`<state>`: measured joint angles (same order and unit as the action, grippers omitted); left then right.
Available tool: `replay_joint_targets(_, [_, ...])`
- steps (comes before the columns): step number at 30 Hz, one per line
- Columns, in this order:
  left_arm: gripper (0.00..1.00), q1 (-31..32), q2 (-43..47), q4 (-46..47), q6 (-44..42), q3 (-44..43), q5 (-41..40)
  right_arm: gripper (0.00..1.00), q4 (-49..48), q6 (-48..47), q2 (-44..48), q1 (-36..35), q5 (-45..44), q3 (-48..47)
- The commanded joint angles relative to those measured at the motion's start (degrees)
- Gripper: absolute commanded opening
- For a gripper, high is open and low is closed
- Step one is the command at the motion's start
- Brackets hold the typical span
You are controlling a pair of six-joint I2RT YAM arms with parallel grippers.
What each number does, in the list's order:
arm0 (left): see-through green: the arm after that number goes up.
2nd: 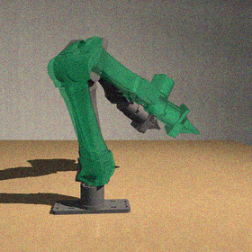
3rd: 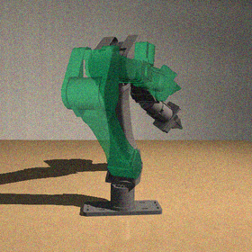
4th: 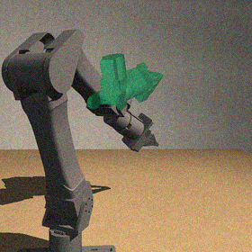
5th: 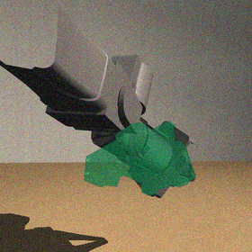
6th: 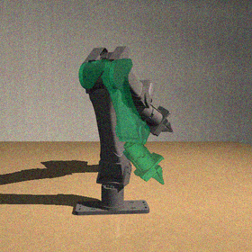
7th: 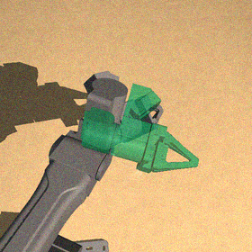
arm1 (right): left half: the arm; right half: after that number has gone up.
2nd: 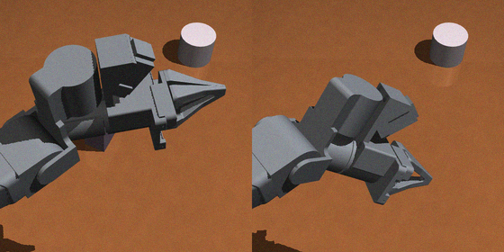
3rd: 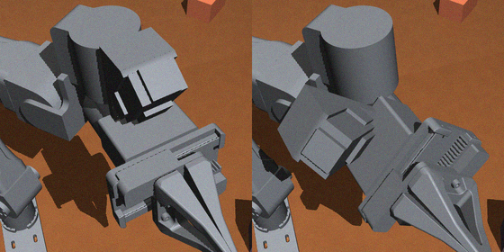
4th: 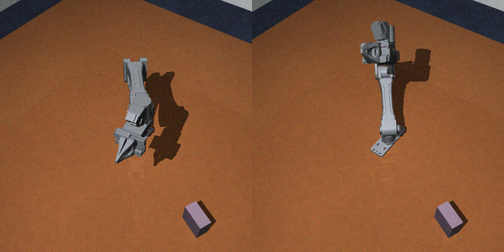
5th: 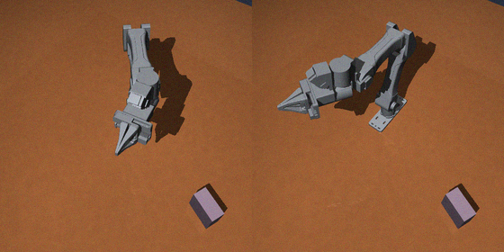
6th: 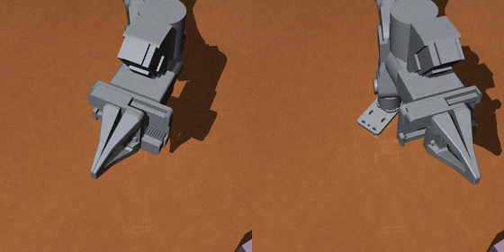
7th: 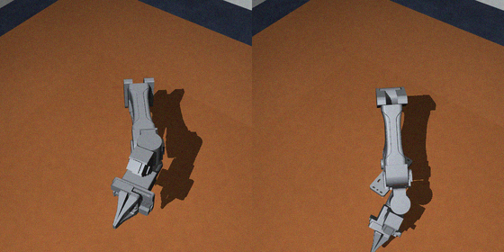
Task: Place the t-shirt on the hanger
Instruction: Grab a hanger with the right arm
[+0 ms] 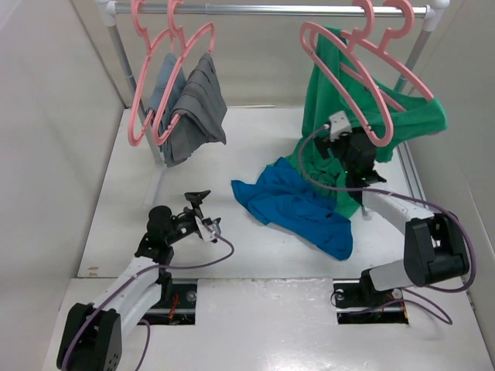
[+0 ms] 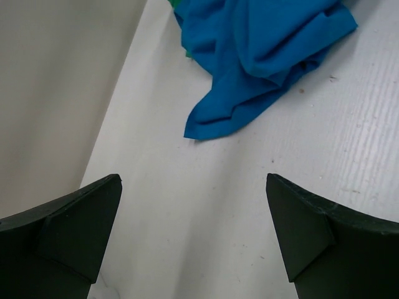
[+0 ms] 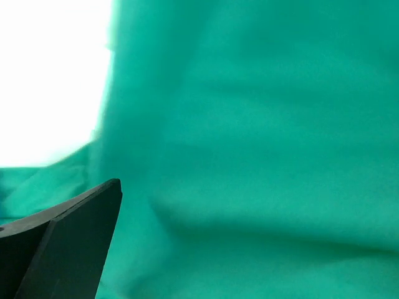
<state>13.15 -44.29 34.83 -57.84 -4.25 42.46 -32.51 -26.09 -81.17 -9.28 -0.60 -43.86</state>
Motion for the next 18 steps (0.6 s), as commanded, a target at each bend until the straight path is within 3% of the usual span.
replay_joint_targets(1, [1.0,1.9,1.7,-7.4,-2.7,-5.1,-3.6,1.0,17.2,-5.3,-0.7,-10.4,-12.2,-3.0])
replay_joint_targets(4, [1.0,4.2,2.2,-20.9,-1.5,-12.6,-6.4,1.0,18.3,-11.4,-0.7,-19.8,-22.9,-3.0])
replay_joint_targets(7, [1.0,6.4,0.2,-29.7,-1.5,-19.4,-7.2,1.0,19.0,-11.4,-0.7,-24.7,-34.0,-3.6])
replay_joint_targets(9, [1.0,7.0,-0.9,-33.5,0.6,-21.3,-7.2,1.0,20.4,-9.4,0.1,-27.2,-36.2,-3.6])
replay_joint_targets(13, [1.0,9.0,-2.3,-33.5,4.6,-22.7,-7.2,1.0,24.3,-3.0,4.5,-28.5,-34.1,-3.6])
replay_joint_targets(14, [1.0,10.0,-2.3,-32.9,6.1,-22.7,-7.2,1.0,25.1,-3.0,6.0,-28.5,-27.9,-3.6])
replay_joint_targets(18, [1.0,13.1,-3.4,-29.3,10.6,-22.7,-7.2,1.0,25.1,-2.5,14.3,-28.5,-16.7,-1.3])
